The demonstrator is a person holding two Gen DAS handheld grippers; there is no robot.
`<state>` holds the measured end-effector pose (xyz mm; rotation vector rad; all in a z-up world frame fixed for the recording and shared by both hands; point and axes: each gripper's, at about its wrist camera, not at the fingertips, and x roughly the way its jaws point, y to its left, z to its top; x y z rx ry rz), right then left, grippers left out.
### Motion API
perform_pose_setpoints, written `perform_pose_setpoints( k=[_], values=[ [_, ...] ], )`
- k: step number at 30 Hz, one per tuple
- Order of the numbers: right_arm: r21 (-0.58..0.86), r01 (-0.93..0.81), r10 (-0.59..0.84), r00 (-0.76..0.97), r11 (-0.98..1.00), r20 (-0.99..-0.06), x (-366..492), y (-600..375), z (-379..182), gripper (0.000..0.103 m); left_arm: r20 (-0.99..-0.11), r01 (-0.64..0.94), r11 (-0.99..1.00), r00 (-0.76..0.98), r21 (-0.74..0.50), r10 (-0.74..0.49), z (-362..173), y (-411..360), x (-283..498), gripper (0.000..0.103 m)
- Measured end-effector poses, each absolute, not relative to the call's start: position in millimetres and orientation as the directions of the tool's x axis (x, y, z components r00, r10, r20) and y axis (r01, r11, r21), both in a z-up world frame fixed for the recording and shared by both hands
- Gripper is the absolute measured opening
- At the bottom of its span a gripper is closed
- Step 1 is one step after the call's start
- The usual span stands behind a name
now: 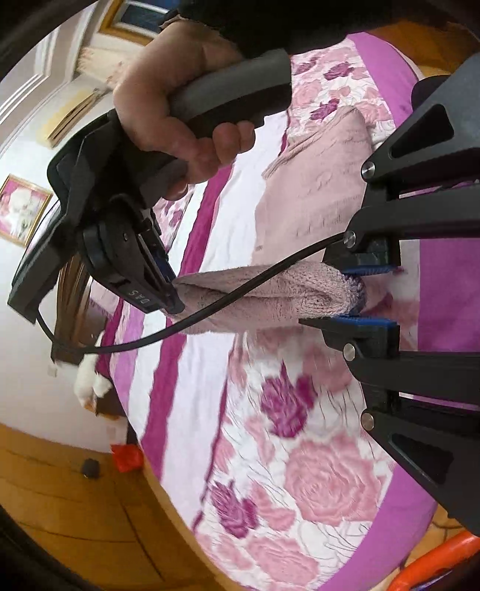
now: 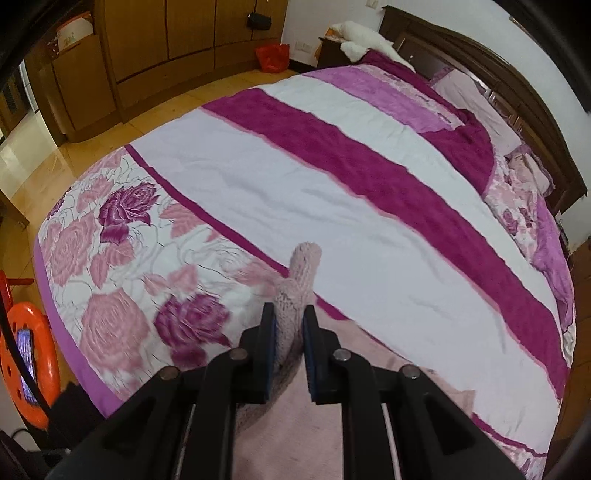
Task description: Fold small clothes
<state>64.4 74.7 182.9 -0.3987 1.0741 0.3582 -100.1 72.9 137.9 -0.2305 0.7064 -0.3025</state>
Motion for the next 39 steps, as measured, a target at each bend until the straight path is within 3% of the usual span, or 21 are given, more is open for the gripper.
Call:
perform_pose_setpoints(
  k=[10,20,24,27,28,29,32,35,39],
  values=[
    [-0.154,-0.417,0.073,0.478,0.896,-0.875,50,-41,191,0.014,-0.63,0.375,0.91,0.668,-0.177,-0.397,146,-46,-98,0.0],
    [-0.095,-0.229,0.017,0.442,0.969,-0.897,39,-181,146,0.014,-0.671,0.532,0.838,0.577,-0.123,-0.465,120,-165,-98,0.0],
    [-0.075,-0.162,-0.002,0.413,0.984,-0.911,30,-222,122,0.014,-0.739,0.633,0.754,0.423,-0.173,-0.524,99,-200,-92,0.003],
    [-0.12,-0.084,-0.078,0.393,0.989,-0.916,26,-243,97,0.016,-0.717,0.668,0.689,0.331,-0.282,-0.614,91,-187,-87,0.01],
    [-0.159,-0.054,-0.126,0.385,0.986,-0.914,26,-250,88,0.025,-0.699,0.656,0.679,0.314,-0.33,-0.643,91,-172,-87,0.012],
    [-0.17,-0.036,-0.144,0.381,0.985,-0.913,25,-255,82,0.041,-0.685,0.645,0.669,0.297,-0.371,-0.666,91,-161,-87,0.016],
    [-0.107,0.051,-0.118,0.416,0.993,-0.902,21,-281,71,0.073,-0.625,0.568,0.679,0.334,-0.465,-0.706,94,-99,-97,0.028],
    [0.144,0.157,0.064,0.428,0.977,-0.902,15,-315,62,0.085,-0.594,0.475,0.764,0.486,-0.437,-0.641,100,-41,-99,0.033],
    [0.447,0.21,0.305,0.483,0.87,-0.821,3,-337,51,0.098,-0.539,0.322,0.784,0.587,-0.53,-0.605,97,22,-56,0.039]
  ],
)
